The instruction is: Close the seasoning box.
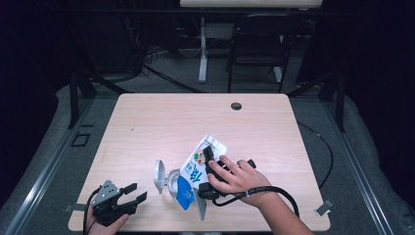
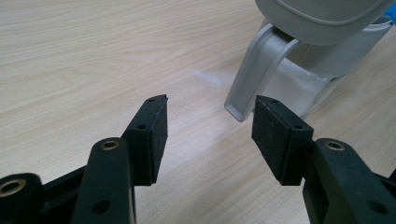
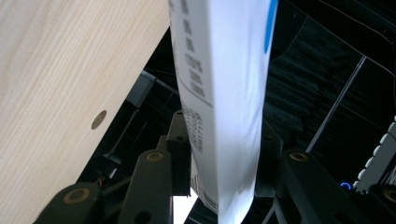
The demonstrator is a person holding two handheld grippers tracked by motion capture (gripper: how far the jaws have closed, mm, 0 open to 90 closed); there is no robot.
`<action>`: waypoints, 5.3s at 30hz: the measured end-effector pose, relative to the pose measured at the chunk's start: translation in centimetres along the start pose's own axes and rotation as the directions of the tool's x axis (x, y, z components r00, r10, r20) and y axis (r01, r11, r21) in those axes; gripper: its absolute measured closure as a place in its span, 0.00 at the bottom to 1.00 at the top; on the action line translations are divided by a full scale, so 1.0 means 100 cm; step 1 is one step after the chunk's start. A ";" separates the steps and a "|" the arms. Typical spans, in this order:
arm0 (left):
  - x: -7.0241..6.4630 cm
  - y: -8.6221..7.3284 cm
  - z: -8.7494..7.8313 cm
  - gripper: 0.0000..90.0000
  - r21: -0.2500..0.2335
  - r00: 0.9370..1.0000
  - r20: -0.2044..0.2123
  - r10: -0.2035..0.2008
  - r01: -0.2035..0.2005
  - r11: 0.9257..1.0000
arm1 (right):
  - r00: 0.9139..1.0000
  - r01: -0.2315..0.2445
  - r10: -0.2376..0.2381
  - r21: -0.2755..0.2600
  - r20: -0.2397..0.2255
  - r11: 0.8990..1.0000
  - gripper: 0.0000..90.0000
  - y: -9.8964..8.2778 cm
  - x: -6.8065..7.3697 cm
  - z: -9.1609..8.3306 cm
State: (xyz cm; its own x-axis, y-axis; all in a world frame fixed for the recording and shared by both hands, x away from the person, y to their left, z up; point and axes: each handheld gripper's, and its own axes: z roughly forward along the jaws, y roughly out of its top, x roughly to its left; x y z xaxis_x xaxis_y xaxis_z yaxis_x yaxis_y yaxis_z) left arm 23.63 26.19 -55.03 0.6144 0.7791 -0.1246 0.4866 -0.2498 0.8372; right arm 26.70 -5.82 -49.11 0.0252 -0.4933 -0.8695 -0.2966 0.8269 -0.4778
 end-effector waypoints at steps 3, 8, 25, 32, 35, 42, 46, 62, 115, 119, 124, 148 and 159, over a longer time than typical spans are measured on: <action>0.000 0.000 0.000 0.51 -0.002 1.000 0.003 0.001 -0.001 1.000 | 1.000 -0.005 0.005 0.004 -0.001 1.000 0.74 -0.001 -0.001 0.000; 0.000 0.000 0.000 0.51 -0.001 1.000 0.001 0.000 0.000 1.000 | 1.000 0.002 -0.002 0.004 -0.001 1.000 0.74 0.001 -0.001 0.000; 0.001 0.000 0.000 0.51 0.002 1.000 0.000 -0.003 0.003 1.000 | 0.999 -0.048 0.048 -0.002 -0.009 0.999 0.76 0.002 0.005 -0.002; 0.000 -0.001 0.000 0.51 -0.001 1.000 -0.002 -0.004 0.004 1.000 | 0.993 -0.113 0.113 -0.009 -0.018 0.994 0.78 0.003 0.010 -0.002; 0.001 0.000 -0.001 0.51 0.007 1.000 -0.002 -0.005 0.005 1.000 | 0.993 -0.114 0.115 0.018 -0.026 0.993 0.78 0.004 0.010 -0.004; 0.001 0.000 -0.001 0.51 0.005 1.000 -0.003 -0.006 0.006 1.000 | 0.983 -0.179 0.179 -0.001 -0.035 0.984 0.78 0.006 0.014 -0.005; 0.001 0.000 -0.001 0.51 0.003 1.000 -0.004 -0.006 0.006 1.000 | 0.976 -0.214 0.214 0.005 -0.041 0.977 0.78 0.005 0.015 -0.006; 0.002 -0.001 -0.002 0.51 -0.003 1.000 -0.008 -0.005 0.005 1.000 | 0.971 -0.234 0.233 -0.006 -0.054 0.972 0.79 0.007 0.018 -0.007; 0.005 -0.002 -0.005 0.51 -0.005 1.000 -0.021 -0.016 0.016 1.000 | 0.806 -0.586 0.581 -0.016 -0.115 0.810 0.79 0.004 0.021 -0.013; 0.006 -0.002 -0.004 0.51 -0.004 1.000 -0.019 -0.014 0.013 1.000 | 0.794 -0.602 0.596 -0.015 -0.117 0.799 0.79 0.004 0.021 -0.014; 0.006 -0.002 -0.004 0.51 -0.003 1.000 -0.020 -0.012 0.012 1.000 | 0.759 -0.645 0.638 -0.015 -0.130 0.764 0.79 0.002 0.021 -0.014; 0.006 -0.002 -0.005 0.51 -0.006 1.000 -0.017 -0.018 0.018 1.000 | 0.559 -0.816 0.794 0.012 -0.241 0.578 0.85 -0.005 0.019 -0.012; 0.007 -0.002 -0.005 0.51 -0.004 1.000 -0.021 -0.018 0.018 1.000 | 0.537 -0.830 0.800 0.003 -0.266 0.558 0.90 -0.004 0.015 -0.014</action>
State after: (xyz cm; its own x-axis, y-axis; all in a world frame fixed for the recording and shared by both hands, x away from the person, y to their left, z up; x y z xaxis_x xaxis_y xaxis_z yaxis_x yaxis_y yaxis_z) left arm 23.64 27.09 -54.95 0.5921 0.7955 -0.1288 0.4954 -0.2332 0.8368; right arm 25.49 -7.22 -50.04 -0.4777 0.3252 -0.8161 -0.1833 0.8716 0.4546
